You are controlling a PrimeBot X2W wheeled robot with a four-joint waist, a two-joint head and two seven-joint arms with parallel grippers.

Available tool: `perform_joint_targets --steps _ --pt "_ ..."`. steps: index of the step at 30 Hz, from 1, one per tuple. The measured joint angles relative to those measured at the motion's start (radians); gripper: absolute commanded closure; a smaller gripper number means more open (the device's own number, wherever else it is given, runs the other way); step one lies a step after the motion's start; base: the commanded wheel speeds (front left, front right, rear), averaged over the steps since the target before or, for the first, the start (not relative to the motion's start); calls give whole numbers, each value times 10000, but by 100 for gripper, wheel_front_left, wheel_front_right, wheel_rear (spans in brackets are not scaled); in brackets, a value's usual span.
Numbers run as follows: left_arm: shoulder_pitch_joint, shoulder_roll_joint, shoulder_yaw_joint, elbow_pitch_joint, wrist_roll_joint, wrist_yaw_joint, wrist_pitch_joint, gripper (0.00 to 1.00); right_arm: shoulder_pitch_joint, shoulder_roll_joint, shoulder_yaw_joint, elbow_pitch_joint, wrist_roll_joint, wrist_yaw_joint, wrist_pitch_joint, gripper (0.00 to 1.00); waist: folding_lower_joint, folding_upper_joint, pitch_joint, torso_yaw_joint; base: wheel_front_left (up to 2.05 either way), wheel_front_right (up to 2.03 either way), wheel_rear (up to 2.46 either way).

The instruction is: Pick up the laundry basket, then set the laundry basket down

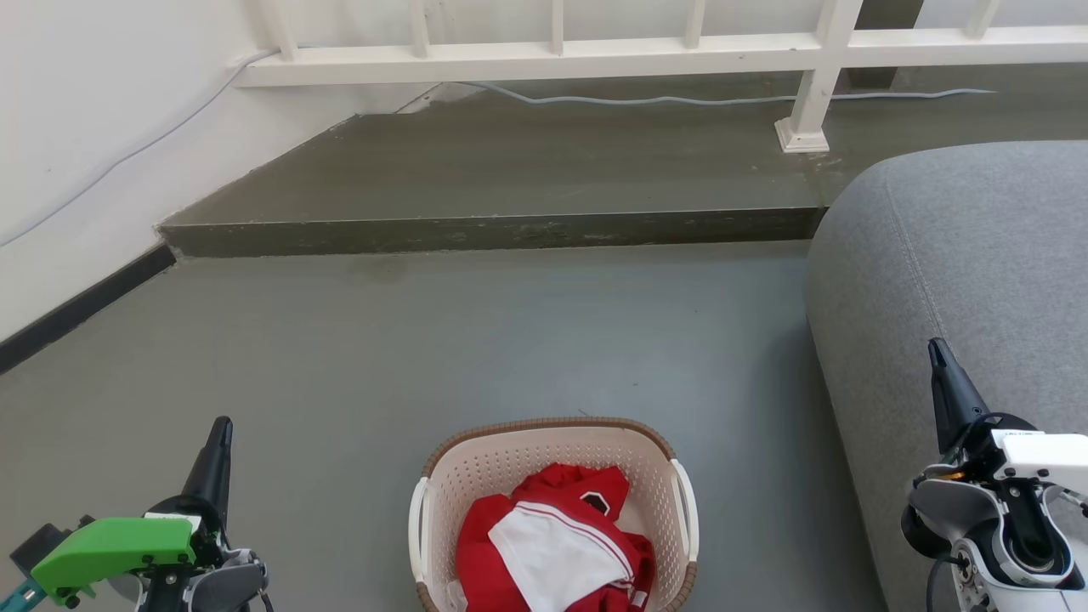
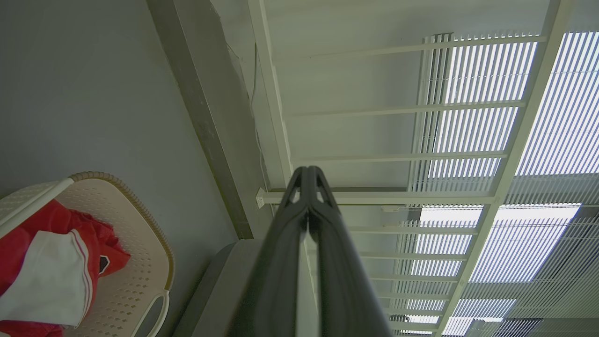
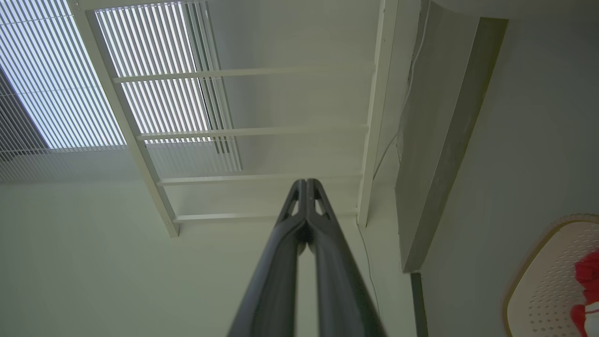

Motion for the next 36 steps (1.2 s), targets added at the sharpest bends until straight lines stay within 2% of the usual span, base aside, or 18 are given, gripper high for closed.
perform_joint_targets --steps 36 --pt "-12 -19 19 151 2 -40 69 100 -56 19 -36 77 0 4 2 100 0 0 -5 0 0 0 0"
